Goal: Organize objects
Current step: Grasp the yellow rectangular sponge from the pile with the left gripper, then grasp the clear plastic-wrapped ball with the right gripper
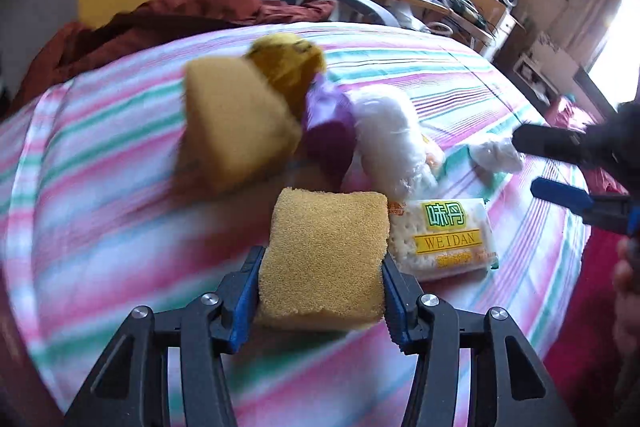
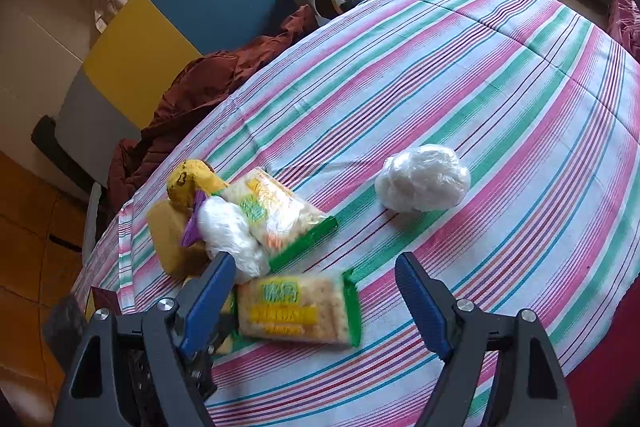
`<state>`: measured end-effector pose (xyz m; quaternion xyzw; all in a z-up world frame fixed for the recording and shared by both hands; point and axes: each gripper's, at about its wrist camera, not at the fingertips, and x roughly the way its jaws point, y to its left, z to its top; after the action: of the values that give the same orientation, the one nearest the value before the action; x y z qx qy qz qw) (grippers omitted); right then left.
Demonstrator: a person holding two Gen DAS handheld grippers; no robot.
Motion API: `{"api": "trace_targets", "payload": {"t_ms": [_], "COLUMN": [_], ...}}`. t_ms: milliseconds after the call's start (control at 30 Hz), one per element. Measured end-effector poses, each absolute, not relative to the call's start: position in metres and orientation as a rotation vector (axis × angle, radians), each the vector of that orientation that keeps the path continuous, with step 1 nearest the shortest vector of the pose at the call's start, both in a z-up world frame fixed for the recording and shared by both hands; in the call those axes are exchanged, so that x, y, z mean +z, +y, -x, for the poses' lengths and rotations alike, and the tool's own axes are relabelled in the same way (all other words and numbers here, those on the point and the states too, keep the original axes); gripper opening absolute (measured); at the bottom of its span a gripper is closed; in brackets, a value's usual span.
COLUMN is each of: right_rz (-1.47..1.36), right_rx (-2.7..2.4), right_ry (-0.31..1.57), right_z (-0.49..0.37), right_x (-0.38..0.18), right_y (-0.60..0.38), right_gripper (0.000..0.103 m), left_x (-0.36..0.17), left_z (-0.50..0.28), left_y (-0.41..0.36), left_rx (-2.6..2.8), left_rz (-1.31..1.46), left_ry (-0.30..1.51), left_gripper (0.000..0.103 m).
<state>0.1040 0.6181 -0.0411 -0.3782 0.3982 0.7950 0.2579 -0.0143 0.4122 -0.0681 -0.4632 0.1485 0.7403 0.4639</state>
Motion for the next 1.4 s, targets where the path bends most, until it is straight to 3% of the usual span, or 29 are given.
{"api": "trace_targets", "payload": {"t_ms": [333,600,767,1167,1200,1267,1300,1400], "right_rz": [1.111,1.17,1.215,1.319,1.332,1.399,1.395,1.337], "right_rx": [2.176,2.187,2.223,2.272,2.273,2.248,2.248,2.286], "right_ry": [1.046,0.999,0.967,0.687,0.653,0.585,0.531,0.598], "right_z": [-0.094,-0.087,-0.079,-0.002,0.005,0.012,0.011,0.002], "right_x": [-0.046,-0.05,-0.051,-0.047,-0.054,-0.071,-0.071,-0.062], "right_y": [0.609,0.602,0.593,0.582,0.58,0.576,0.572,0.578], "right_gripper": [0.083,0.083,0.072,0.069,0.067,0.036,0.036,0.034], "left_x": [-0.068,-0.076,-0.078,-0.079,-0.08,-0.08,-0.08,-0.08], "left_z": [-0.015,-0.019,-0.022,-0.021,-0.022,-0.022,-0.023,-0.022], "left_y": [0.349,0.361,0.363,0.359,0.359,0.356,0.356,0.356], "left_rx": [1.849,1.863,1.864,1.86,1.859,1.86,1.862,1.865], "left_rz": [1.159,1.08,1.06,1.038,1.034,1.026,1.023,1.024], "left_ry": [0.297,0.406,0.428,0.394,0.393,0.394,0.39,0.376], "left_gripper": [0.055,0.057,0.056,0.056,0.056,0.056,0.056,0.055]}}
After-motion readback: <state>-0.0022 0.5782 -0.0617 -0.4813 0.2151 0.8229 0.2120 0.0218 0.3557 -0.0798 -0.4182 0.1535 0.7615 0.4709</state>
